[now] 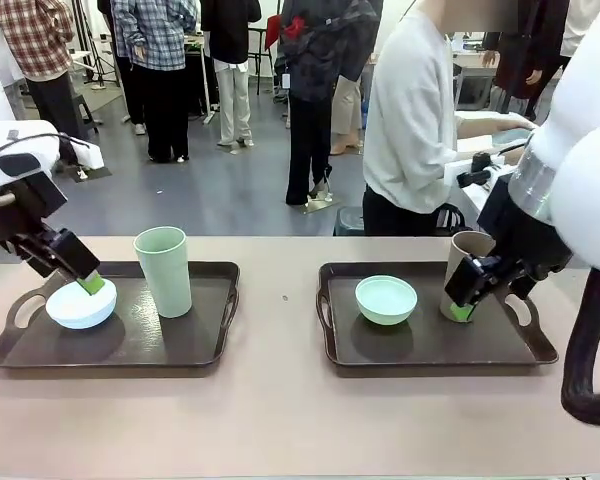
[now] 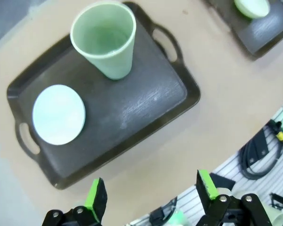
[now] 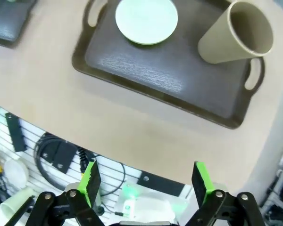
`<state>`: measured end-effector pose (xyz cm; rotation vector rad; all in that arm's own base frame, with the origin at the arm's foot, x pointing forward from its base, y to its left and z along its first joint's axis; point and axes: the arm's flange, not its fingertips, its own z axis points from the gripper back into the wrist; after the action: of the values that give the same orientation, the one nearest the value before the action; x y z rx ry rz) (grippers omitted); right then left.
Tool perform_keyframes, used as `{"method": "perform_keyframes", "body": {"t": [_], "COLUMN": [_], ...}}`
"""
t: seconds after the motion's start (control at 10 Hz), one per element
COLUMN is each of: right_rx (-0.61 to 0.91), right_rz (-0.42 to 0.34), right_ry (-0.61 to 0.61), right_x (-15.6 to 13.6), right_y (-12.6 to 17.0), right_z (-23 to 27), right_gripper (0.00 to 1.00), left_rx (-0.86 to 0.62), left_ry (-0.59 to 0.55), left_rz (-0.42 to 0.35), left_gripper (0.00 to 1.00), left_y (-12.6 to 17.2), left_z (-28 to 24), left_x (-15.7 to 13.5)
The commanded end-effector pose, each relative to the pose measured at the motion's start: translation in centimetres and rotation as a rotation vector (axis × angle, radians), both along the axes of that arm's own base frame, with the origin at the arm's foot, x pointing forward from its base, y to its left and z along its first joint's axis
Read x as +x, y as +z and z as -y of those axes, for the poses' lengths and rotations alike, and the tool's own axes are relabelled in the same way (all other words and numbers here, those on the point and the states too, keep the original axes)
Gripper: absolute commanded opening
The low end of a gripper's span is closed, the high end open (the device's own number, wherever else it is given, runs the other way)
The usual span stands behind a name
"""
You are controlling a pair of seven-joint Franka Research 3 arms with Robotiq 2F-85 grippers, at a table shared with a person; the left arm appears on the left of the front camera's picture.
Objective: Set up a tray with a mat and arrange the tableware.
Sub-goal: Pick up the Picnic Bowl and Reusable plastic cup from the Handle tray in front of the human's position and hold them in the air.
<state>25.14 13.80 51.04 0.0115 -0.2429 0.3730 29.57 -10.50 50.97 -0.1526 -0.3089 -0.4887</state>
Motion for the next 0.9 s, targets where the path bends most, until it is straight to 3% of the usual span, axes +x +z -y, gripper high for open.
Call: {"method": "perform_keyframes", "body": {"t": [0.0, 0.2, 0.4, 0.6, 0.8], "right_rx": [0.315, 0.588, 0.795, 0.972, 1.104], "right_rz": [-0.052, -0.141, -0.138, -0.114, -0.093], "right_ry": [-0.037, -0.138, -0.152, -0.239, -0.318], "right_x": [2.8, 4.6, 4.3, 3.6, 2.0], "right_y": [2.0, 0.6, -0.5, -1.4, -2.9], "right_z": [6.6, 14.1, 18.7, 23.6, 28.3], "right_gripper": [1.0, 1.0, 1.0, 1.0, 1.0], "left_rx": [-0.381, -0.653, -0.847, -0.966, -0.982], "left_ry": [-0.116, -0.097, -0.052, 0.033, 0.121], "left_rz": [0.026, 0.013, 0.007, 0.021, 0.012], "left_gripper": [1.0, 1.0, 1.0, 1.0, 1.0], "left_y": [1.7, 0.6, -0.7, -1.9, -2.9], "left_z": [-6.2, -11.8, -15.9, -18.1, -20.6], "left_x": [1.9, 3.5, 3.8, 4.1, 2.6]}}
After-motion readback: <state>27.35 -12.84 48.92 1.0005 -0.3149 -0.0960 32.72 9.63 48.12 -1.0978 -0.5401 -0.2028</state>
